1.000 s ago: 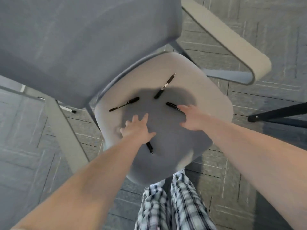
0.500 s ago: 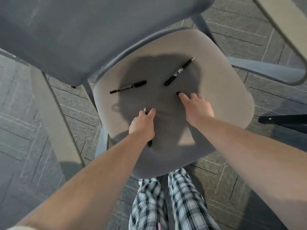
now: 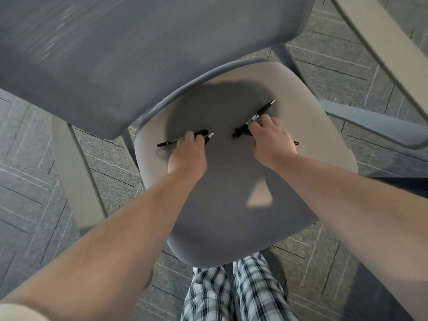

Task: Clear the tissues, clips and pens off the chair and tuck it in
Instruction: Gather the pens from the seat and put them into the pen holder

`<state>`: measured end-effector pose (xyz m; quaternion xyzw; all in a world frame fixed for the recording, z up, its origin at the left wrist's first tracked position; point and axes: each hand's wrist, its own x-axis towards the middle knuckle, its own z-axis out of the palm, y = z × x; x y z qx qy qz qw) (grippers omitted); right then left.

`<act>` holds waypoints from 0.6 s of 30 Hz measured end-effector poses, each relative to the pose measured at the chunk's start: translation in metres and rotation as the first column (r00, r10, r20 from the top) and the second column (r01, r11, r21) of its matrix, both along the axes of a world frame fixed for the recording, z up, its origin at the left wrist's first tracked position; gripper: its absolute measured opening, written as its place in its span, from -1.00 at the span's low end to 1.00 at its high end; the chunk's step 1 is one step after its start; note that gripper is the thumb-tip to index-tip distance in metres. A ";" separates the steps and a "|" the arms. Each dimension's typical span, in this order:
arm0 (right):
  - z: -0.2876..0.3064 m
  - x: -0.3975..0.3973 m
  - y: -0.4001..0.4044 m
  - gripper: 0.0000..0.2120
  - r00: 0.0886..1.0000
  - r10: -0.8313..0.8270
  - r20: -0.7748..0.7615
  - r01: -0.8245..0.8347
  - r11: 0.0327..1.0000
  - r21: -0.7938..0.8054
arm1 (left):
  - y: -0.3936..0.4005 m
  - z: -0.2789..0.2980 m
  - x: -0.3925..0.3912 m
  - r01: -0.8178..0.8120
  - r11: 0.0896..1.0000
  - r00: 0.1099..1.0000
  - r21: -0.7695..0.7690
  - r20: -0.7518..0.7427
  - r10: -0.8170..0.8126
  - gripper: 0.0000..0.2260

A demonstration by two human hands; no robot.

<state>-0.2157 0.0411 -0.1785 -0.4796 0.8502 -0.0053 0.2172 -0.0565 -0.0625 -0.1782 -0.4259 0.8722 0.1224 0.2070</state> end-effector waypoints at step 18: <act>-0.023 -0.007 -0.019 -0.74 0.987 0.127 -0.098 -0.112 0.983 0.146 | -0.021 -0.028 -0.008 0.086 0.995 0.986 0.043 0.139 -0.091 -0.66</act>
